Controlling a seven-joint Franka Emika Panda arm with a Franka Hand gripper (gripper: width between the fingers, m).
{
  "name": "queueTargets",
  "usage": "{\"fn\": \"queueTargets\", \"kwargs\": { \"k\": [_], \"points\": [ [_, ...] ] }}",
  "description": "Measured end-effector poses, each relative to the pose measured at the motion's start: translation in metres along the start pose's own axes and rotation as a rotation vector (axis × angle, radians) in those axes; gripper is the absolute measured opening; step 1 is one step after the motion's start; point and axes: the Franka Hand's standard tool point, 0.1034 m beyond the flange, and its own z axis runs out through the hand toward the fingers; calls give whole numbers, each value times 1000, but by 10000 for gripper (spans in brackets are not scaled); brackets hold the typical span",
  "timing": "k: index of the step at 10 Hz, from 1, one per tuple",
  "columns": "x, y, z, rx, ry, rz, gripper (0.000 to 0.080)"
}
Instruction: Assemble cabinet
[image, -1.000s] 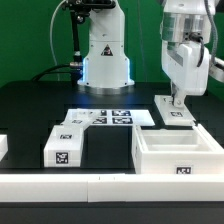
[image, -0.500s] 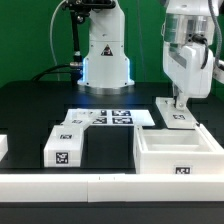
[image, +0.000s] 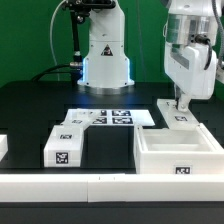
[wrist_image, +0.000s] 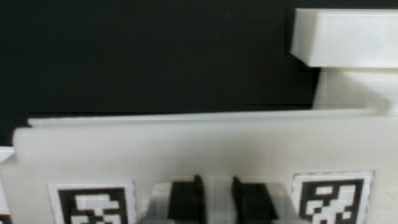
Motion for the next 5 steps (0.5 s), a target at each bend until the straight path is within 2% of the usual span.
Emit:
{"fn": "queueTargets", "kwargs": {
  "k": [3, 5],
  "points": [
    [-2, -18, 4, 19, 17, -2, 64],
    [-2, -21, 5, 21, 16, 5, 64]
  ]
}}
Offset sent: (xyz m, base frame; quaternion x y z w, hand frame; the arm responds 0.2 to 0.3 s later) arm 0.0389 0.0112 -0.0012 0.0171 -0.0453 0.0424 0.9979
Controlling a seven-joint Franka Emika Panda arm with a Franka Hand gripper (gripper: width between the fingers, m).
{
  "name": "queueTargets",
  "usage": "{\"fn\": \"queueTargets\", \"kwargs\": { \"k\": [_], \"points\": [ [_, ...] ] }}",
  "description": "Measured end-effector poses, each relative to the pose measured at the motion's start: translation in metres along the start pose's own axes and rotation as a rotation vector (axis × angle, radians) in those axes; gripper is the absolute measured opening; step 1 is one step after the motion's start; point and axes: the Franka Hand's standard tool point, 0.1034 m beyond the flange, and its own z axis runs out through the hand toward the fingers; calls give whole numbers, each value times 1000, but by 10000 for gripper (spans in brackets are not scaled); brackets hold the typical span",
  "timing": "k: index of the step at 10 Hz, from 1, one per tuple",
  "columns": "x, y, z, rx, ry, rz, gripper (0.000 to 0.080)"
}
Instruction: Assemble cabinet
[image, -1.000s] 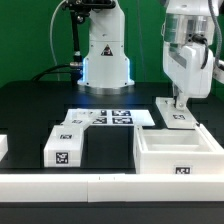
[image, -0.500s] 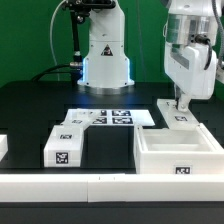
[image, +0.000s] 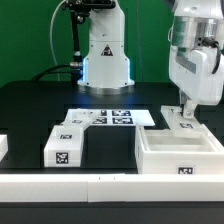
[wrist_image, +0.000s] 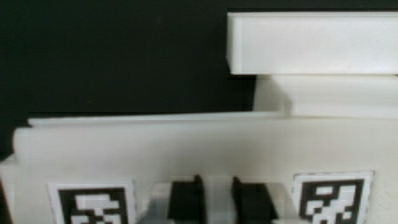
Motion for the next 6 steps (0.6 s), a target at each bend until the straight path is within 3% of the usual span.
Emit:
{"fn": "queueTargets", "kwargs": {
  "k": [5, 6],
  "points": [
    [1, -1, 0, 1, 1, 3, 64],
    [3, -8, -1, 9, -2, 13, 64]
  ]
}}
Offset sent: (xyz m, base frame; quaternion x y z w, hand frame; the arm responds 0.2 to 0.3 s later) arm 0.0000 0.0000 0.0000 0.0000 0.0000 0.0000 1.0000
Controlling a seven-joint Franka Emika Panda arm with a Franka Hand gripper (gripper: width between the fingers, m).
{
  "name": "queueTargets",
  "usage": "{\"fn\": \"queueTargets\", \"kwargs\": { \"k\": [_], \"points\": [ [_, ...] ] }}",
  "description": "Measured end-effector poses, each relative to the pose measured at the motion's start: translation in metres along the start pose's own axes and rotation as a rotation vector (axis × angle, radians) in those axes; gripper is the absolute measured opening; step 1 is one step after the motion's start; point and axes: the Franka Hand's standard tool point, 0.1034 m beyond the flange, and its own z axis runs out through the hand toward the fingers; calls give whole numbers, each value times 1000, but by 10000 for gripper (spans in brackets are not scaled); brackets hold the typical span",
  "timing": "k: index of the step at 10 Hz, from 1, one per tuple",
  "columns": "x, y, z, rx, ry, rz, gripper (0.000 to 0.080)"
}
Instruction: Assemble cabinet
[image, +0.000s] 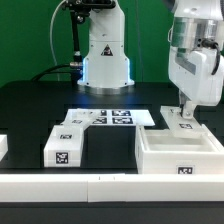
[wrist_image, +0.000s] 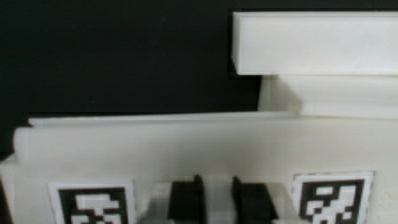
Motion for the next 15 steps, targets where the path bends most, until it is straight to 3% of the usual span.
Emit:
{"fn": "queueTargets", "kwargs": {
  "k": [4, 7, 11, 15],
  "points": [
    [-2, -42, 4, 39, 26, -6, 64],
    [1, -64, 4, 70, 35, -2, 64],
    [-4, -77, 4, 87, 42, -7, 64],
    [-5, -77, 5, 77, 44, -3, 64]
  ]
}}
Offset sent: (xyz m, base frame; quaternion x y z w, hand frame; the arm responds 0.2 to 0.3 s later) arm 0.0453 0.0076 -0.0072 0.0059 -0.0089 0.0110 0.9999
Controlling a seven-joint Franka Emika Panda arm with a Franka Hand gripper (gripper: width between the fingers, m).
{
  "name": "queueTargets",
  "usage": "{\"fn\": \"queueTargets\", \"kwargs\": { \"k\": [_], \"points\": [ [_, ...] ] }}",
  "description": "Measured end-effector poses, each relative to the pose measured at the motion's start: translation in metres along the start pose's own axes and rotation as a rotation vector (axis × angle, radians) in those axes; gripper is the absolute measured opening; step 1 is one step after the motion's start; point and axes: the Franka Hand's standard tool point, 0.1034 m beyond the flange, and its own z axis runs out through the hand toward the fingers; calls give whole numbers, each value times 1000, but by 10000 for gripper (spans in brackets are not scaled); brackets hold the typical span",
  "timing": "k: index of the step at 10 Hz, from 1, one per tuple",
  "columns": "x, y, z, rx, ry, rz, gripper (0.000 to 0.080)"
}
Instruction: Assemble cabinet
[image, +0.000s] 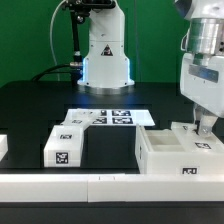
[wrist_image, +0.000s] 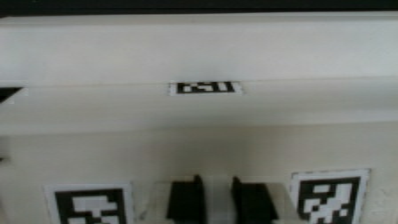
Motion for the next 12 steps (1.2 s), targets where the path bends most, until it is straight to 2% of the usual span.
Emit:
{"fn": "queueTargets", "kwargs": {
  "k": [4, 5, 6, 7, 8, 9, 10, 11, 12],
  "points": [
    [0, 0, 0, -5, 1, -1, 64],
    [0, 0, 0, -5, 1, -1, 272],
    [0, 0, 0, -5, 1, -1, 272],
    [0, 0, 0, -5, 1, -1, 473],
    [0, 0, -1, -3, -1, -2, 608],
    [5, -2, -14, 27, -22, -40, 608],
    [17, 7, -33, 46, -55, -69, 758],
    [30, 24, -41, 37, -77, -74, 787],
    [34, 34, -42, 23, -83, -64, 796]
  ]
}}
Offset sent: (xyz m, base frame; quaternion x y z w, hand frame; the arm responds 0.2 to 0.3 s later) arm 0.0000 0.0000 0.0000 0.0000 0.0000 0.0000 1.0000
